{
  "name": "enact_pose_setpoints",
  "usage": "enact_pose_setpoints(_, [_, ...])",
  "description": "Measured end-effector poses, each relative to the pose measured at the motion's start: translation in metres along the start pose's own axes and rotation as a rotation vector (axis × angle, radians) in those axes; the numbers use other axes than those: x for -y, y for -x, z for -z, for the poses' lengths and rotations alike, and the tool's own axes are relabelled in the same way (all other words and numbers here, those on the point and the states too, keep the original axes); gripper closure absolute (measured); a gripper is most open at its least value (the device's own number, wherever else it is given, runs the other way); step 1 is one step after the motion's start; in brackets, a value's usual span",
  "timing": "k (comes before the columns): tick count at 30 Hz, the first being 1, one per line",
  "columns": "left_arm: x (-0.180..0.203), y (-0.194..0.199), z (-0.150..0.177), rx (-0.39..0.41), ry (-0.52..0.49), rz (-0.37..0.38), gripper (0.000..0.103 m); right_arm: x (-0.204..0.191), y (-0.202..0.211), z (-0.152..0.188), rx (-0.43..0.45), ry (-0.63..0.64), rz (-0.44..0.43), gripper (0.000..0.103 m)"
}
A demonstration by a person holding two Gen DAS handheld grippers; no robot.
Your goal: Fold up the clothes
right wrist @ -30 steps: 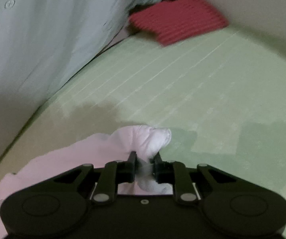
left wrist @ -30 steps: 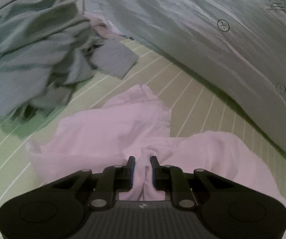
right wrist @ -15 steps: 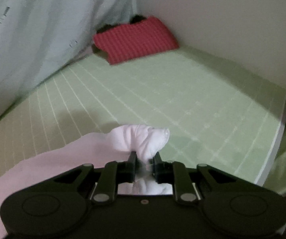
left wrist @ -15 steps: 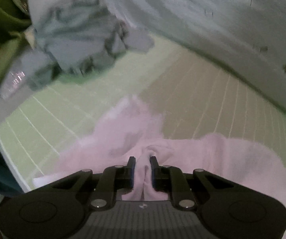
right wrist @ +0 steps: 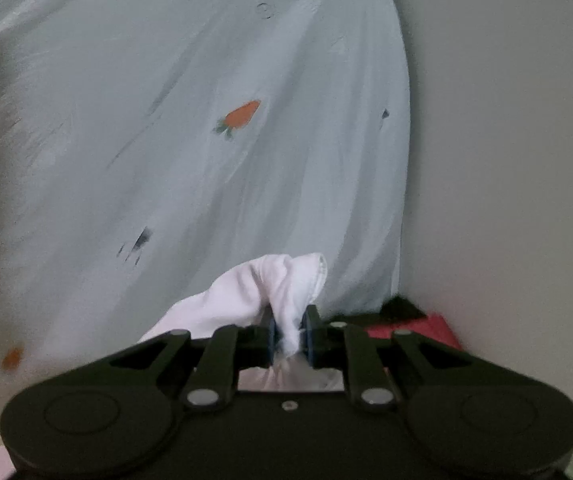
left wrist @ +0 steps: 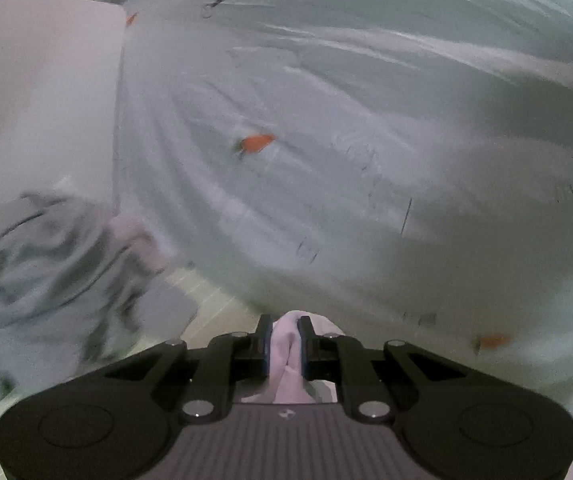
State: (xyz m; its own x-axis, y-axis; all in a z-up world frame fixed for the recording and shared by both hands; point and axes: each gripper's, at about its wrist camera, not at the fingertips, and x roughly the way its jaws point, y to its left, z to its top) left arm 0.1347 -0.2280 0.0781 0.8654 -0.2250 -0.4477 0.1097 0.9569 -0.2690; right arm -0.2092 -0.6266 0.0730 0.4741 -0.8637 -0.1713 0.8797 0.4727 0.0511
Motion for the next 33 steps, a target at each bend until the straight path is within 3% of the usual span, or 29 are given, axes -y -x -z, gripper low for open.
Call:
enact_pose_setpoints(2, [0.002, -0.046, -0.005, -0.035, 0.017, -0.038, 0.079, -0.002, -0.03, -0.003, 0.0, -0.036, 0.053, 0.077])
enact_pose_setpoints(3, [0.005, -0.068, -0.005, -0.089, -0.006, -0.074, 0.077, -0.006, -0.049, -0.001, -0.038, -0.004, 0.07, 0.062])
enact_pose_setpoints(4, [0.006, -0.08, 0.0, -0.133, -0.016, -0.091, 0.076, -0.01, -0.063, 0.002, -0.083, 0.039, 0.09, 0.054])
enact_pose_setpoints(6, [0.002, -0.09, 0.016, -0.185, -0.006, -0.085, 0.07, -0.015, -0.077, 0.017, -0.134, 0.074, 0.1, 0.05])
enact_pose_setpoints(8, [-0.004, -0.096, 0.032, -0.234, 0.002, -0.082, 0.047, -0.012, -0.075, 0.036, -0.202, 0.066, 0.062, 0.04])
enact_pose_setpoints(9, [-0.01, -0.093, 0.042, -0.256, -0.001, -0.089, 0.046, -0.01, -0.072, 0.05, -0.241, 0.054, 0.049, 0.036])
enact_pose_setpoints(14, [-0.043, -0.078, 0.097, -0.417, 0.017, -0.143, 0.046, -0.001, -0.068, 0.118, -0.489, 0.0, 0.009, 0.036])
enact_pose_setpoints(17, [-0.054, -0.076, 0.114, -0.466, 0.04, -0.183, 0.046, -0.005, -0.07, 0.14, -0.573, -0.023, -0.011, 0.036])
enact_pose_setpoints(22, [-0.052, -0.092, 0.097, -0.422, 0.034, -0.184, 0.039, -0.009, -0.092, 0.14, -0.569, -0.004, -0.034, 0.031])
enact_pose_setpoints(26, [-0.036, -0.126, 0.081, -0.391, -0.001, -0.152, 0.033, -0.029, -0.143, 0.138, -0.576, -0.009, -0.071, 0.029])
enact_pose_setpoints(30, [-0.022, -0.168, 0.079, -0.4, 0.0, -0.121, 0.024, -0.054, -0.192, 0.139, -0.603, -0.034, -0.112, 0.028])
enact_pose_setpoints(33, [-0.014, -0.194, 0.085, -0.429, -0.008, -0.116, 0.022, -0.073, -0.222, 0.145, -0.651, -0.071, -0.133, 0.02])
